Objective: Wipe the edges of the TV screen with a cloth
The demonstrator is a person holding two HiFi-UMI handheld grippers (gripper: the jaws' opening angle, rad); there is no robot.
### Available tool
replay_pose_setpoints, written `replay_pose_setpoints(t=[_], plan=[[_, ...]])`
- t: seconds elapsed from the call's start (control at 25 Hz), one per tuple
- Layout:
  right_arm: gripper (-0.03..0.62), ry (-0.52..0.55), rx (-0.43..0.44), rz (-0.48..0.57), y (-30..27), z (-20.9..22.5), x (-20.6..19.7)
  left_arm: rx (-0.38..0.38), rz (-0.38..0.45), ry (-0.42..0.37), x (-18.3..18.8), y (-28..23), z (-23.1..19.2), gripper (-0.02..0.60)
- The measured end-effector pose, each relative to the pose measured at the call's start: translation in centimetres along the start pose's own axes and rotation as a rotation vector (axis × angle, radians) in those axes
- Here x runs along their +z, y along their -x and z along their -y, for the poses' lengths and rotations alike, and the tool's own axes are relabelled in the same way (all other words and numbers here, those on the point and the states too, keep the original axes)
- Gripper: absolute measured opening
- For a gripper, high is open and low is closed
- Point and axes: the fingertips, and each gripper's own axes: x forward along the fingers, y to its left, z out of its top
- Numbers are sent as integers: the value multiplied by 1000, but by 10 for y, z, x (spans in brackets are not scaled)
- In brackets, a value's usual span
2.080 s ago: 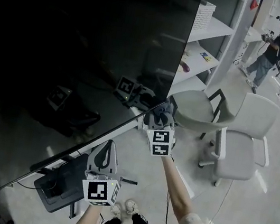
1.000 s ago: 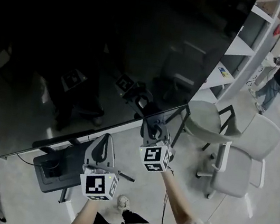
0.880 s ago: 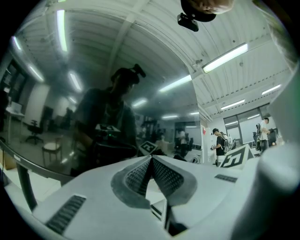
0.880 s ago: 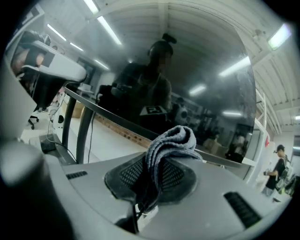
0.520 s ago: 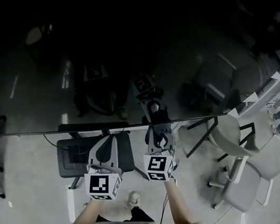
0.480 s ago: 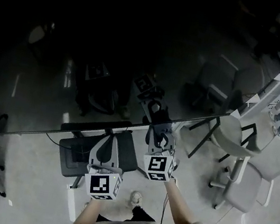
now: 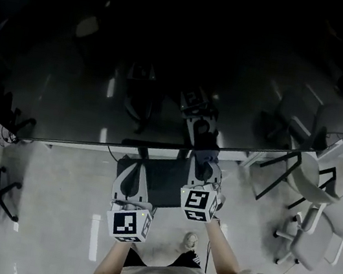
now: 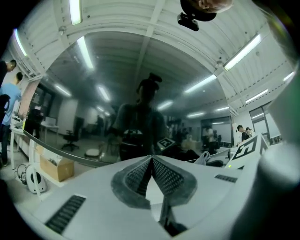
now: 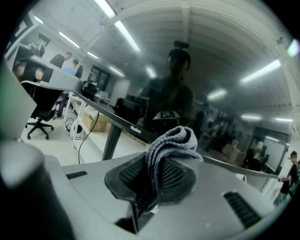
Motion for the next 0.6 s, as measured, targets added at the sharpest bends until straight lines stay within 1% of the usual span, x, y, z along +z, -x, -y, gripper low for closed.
replay_pose_setpoints(t=[0.12, 0.2, 0.36, 0.52, 0.6], plan=[[49, -42, -36, -10, -5, -44, 20, 26, -1, -8, 3, 30, -60, 14], [49, -47, -51, -8, -7, -73, 33, 45, 7, -19, 9, 51, -94, 14], [49, -40, -34, 10, -17, -133, 61, 93, 21, -41, 25, 86, -160, 15], [49, -65, -46, -13, -30, -186, 79, 142, 14, -59, 32, 120, -231, 14], [49, -59, -39, -25, -35, -210, 90, 175, 16, -48, 35, 134, -267, 14]])
